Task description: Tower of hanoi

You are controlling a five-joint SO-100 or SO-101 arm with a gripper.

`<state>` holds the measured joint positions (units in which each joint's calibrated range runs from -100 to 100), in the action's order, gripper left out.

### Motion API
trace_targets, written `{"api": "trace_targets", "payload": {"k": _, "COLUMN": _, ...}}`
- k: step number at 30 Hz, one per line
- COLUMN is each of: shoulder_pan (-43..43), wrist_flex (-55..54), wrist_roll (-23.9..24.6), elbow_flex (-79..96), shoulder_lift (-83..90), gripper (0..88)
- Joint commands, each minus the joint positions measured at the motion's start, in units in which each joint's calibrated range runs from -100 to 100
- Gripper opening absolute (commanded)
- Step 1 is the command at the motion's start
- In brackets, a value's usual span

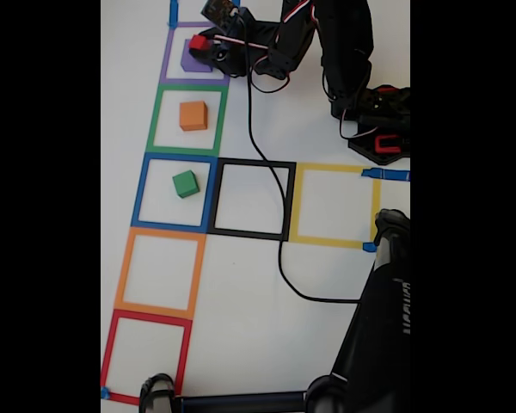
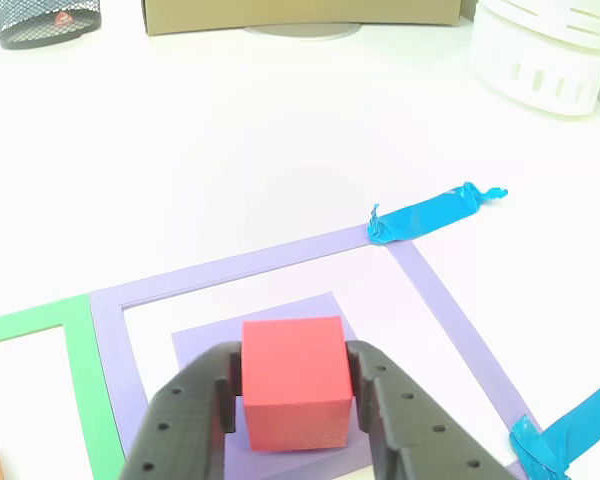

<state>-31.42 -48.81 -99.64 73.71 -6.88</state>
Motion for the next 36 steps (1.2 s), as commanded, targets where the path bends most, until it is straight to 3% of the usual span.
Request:
{"api": "trace_targets", "payload": {"k": 1, "shoulder_pan": 0.45, "wrist_flex": -1.55, "wrist_roll": -0.36, "elbow_flex": -0.25, "shoulder_lift": 0.38, "gripper": 11.4}}
{"api": "trace_targets", "payload": {"k": 11, "shoulder_pan": 0.84, "wrist_flex": -1.23, "wrist_roll": -0.36, "elbow_flex": -0.43, "shoulder_lift": 3.05, "gripper": 16.0}}
{"api": "trace_targets", "payload": {"k": 17, "shoulder_pan": 0.84, "wrist_flex": 10.03, "wrist_roll": -0.36, "elbow_flex": 0.02, "shoulder_lift": 15.0, "gripper": 14.4}}
{"api": "trace_targets", "payload": {"k": 24, "shoulder_pan": 0.36, "wrist_flex": 44.28, "wrist_roll": -0.36, "elbow_flex": -2.71, "shoulder_lift": 39.54, "gripper": 2.0}}
{"api": "trace_targets", "payload": {"k": 29, "shoulder_pan": 2.95, "wrist_flex": 74.8, "wrist_roll": -0.36, "elbow_flex": -11.61, "shoulder_lift": 53.11, "gripper": 1.3}}
{"api": "trace_targets", "payload": {"k": 36, "shoulder_pan": 11.67, "wrist_flex": 107.03, "wrist_roll": -0.36, "elbow_flex": -31.43, "shoulder_lift": 60.13, "gripper": 1.3}}
